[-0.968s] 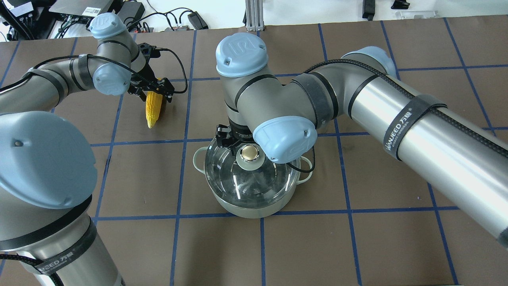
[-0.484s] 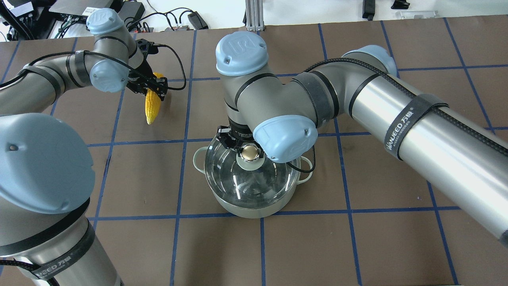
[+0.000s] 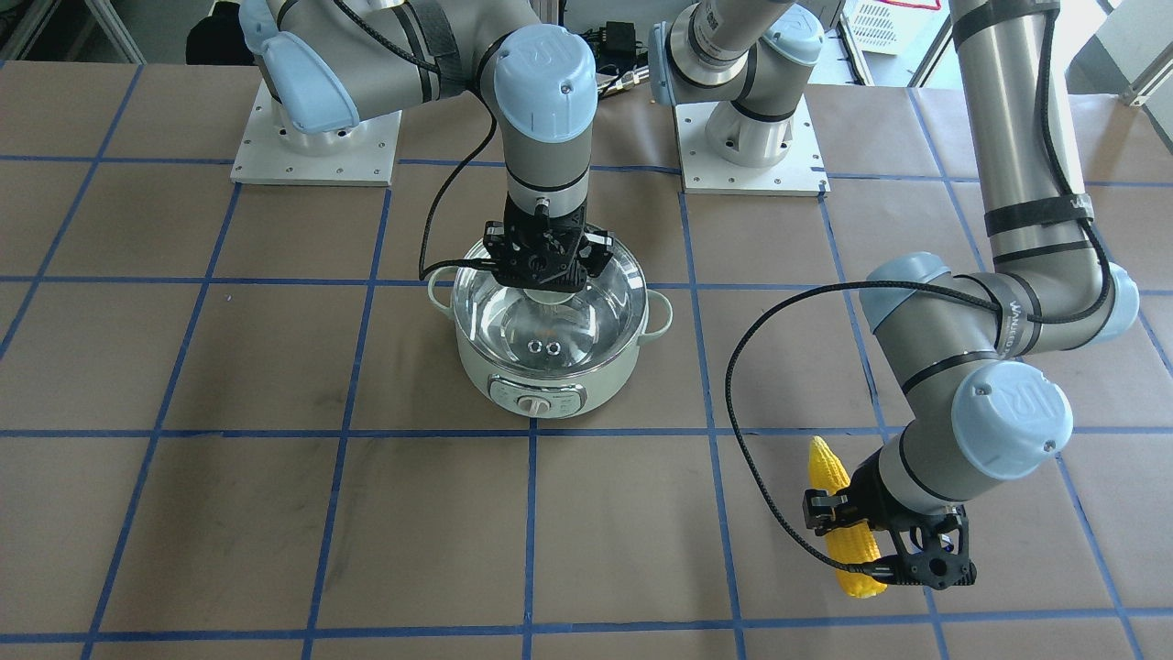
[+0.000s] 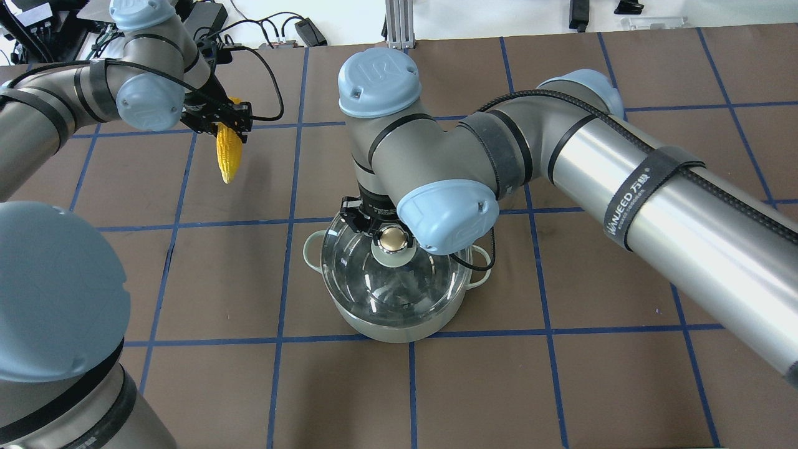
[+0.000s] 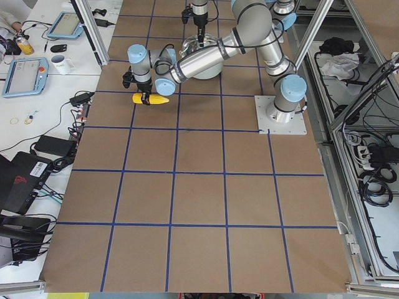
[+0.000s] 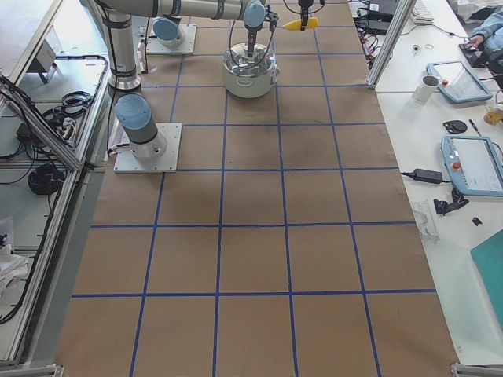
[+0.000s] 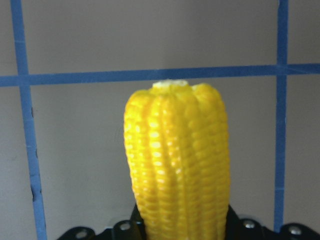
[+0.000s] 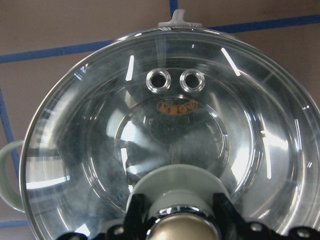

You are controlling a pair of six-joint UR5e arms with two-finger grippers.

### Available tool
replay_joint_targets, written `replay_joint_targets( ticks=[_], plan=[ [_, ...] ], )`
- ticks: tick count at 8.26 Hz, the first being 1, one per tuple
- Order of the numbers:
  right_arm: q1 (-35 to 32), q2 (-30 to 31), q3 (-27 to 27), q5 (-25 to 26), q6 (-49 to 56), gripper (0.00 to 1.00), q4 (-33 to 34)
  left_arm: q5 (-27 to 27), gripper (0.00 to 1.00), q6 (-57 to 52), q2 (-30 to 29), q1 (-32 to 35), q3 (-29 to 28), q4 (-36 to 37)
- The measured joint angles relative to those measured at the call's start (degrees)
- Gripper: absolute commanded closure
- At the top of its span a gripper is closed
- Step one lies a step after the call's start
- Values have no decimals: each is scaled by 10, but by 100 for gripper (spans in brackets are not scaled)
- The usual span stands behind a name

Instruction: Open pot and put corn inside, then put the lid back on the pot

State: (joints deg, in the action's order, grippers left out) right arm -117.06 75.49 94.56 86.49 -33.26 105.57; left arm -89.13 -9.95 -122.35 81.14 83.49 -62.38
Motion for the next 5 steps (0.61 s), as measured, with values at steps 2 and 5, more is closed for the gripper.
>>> replay_joint_targets(
  ticks=[2, 5],
  plan=[
    [2, 3, -10, 1, 0, 48, -6, -8, 100, 8, 32, 5, -1, -44],
    [5, 40, -38, 7, 1, 49, -71, -6, 100, 46, 98, 22, -1, -106]
  ],
)
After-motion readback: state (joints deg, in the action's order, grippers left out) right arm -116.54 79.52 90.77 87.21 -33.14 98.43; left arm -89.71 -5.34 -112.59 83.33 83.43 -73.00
